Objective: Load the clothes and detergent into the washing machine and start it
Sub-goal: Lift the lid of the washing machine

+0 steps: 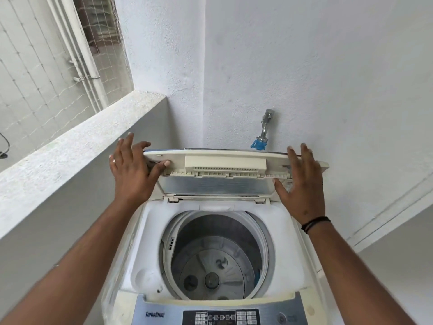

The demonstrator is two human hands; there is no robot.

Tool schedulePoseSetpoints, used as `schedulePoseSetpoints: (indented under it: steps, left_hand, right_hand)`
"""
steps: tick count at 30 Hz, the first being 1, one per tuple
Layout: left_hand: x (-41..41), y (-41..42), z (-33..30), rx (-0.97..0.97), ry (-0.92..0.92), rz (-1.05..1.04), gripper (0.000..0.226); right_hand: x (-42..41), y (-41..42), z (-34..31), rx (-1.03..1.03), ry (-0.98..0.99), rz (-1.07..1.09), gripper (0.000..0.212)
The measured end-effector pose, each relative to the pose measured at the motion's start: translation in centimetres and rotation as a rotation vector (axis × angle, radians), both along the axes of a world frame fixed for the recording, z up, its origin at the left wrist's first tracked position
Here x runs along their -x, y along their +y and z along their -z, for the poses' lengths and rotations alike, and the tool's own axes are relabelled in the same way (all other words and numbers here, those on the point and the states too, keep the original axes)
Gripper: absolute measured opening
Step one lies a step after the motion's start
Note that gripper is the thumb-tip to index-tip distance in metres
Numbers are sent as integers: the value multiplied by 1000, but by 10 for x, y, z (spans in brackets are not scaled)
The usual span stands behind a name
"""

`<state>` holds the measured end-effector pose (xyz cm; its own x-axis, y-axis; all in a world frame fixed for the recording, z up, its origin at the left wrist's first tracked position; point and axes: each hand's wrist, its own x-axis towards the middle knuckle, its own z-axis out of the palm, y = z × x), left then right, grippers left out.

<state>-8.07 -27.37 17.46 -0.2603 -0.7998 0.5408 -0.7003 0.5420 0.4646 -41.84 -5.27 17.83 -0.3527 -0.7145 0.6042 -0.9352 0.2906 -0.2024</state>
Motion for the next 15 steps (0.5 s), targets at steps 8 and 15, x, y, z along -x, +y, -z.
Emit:
schedulePoseSetpoints:
  steps: [8,15]
  left_hand:
    - [27,-10,12,46,-34,-37,96]
    - [44,-40,12,14,-58,-50,100]
  right_hand:
    - [32,-40,-7,-46,94,41,84]
    - [61,-83,-15,-103,65,32,81]
